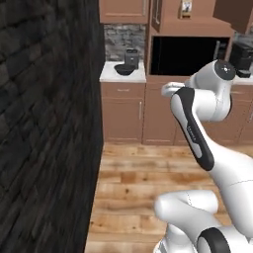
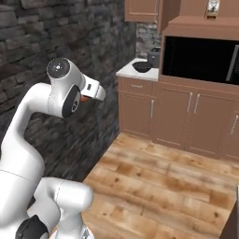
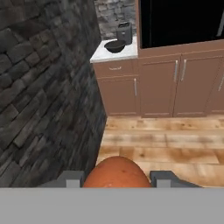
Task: Pick the egg and butter from the fridge and place them by the bowl for mixing.
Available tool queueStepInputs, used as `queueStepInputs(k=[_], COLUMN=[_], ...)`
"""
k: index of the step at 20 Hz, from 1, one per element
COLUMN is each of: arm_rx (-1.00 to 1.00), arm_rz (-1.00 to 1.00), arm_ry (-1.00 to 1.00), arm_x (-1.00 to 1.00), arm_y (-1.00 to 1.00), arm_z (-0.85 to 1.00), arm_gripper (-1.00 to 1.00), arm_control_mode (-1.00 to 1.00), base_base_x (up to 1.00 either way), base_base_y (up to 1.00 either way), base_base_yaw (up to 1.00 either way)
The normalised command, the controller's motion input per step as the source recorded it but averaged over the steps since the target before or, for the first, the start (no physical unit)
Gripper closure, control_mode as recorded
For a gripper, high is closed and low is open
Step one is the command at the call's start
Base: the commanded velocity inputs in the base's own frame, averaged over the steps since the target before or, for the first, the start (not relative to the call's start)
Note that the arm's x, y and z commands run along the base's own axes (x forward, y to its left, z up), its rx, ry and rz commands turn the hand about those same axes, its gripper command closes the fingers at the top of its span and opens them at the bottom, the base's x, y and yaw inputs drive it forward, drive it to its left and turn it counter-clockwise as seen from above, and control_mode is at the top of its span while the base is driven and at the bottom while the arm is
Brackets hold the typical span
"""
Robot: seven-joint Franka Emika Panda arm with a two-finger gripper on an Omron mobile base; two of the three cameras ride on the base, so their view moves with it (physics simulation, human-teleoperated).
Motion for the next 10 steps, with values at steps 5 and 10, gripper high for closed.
queueStepInputs(k=[5,10], arm_rx=[0.00,0.00], arm_rz=[0.00,0.00], arm_ry=[0.00,0.00], arm_x=[0.00,0.00], arm_y=[0.00,0.00], arm_z=[0.00,0.00], arm_gripper=[1.00,1.00], arm_control_mode=[1.00,1.00], base_base_x=[0.93,0.94], base_base_y=[0.32,0.19], base_base_yaw=[0.01,0.00])
